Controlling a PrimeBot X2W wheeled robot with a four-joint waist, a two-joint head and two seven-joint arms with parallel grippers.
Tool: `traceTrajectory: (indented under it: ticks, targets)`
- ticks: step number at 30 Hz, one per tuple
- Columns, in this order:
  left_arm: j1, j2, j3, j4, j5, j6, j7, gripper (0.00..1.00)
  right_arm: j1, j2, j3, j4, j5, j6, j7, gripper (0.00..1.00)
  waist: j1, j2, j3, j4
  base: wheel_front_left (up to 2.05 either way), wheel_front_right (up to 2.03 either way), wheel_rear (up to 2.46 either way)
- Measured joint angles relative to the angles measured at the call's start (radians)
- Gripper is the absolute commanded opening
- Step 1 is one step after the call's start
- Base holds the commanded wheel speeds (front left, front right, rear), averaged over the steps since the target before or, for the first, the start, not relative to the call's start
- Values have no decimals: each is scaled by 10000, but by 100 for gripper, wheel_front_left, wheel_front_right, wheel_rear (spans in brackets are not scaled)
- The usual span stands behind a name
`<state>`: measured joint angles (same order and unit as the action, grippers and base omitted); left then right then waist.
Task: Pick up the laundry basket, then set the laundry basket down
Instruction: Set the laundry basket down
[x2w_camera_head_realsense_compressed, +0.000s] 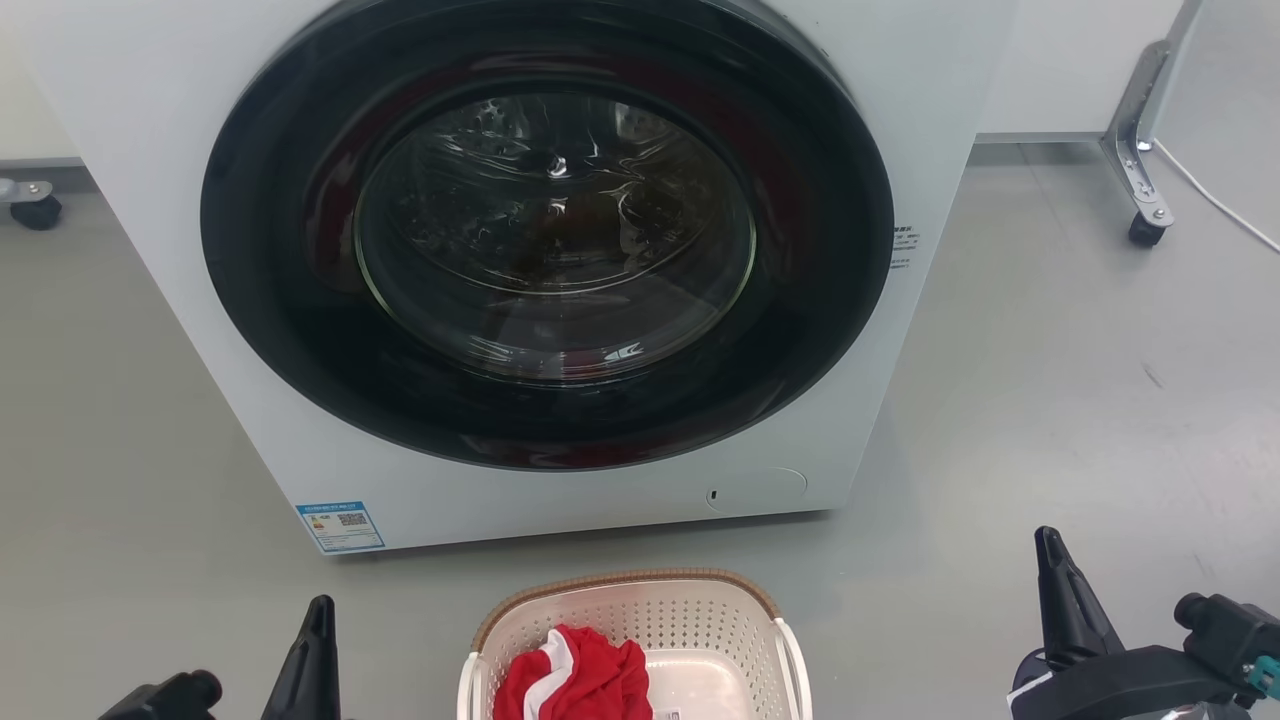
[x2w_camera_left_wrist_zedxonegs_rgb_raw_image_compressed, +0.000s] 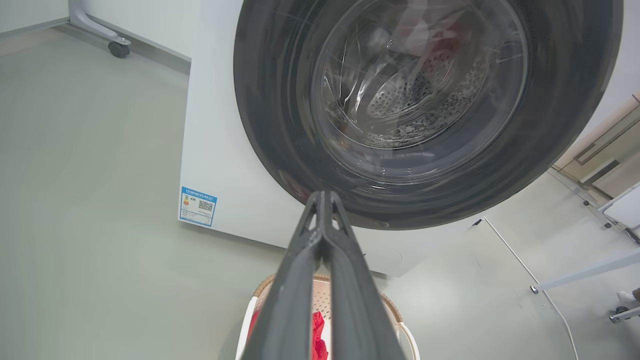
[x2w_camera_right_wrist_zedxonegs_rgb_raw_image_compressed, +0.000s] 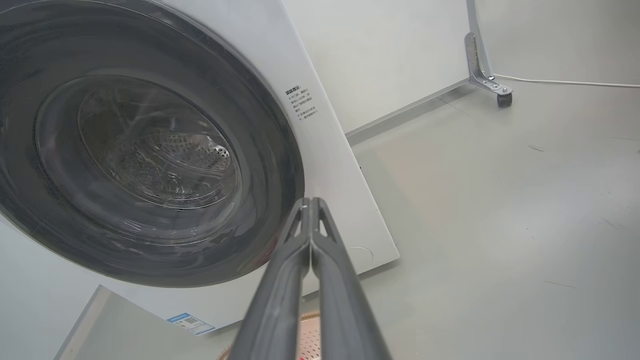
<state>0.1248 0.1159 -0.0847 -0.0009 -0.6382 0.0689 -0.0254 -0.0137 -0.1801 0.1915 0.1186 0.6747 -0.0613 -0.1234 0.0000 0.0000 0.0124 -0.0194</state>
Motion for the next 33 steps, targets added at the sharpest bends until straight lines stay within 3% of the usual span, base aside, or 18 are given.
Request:
traceTrajectory:
  ticks: [33]
  targets:
    - [-837,-305,765,1250,-4203,-792,617,0,-359,587,-1421,792,4033,757,1051,0,0,0,-46,84,0,0,0]
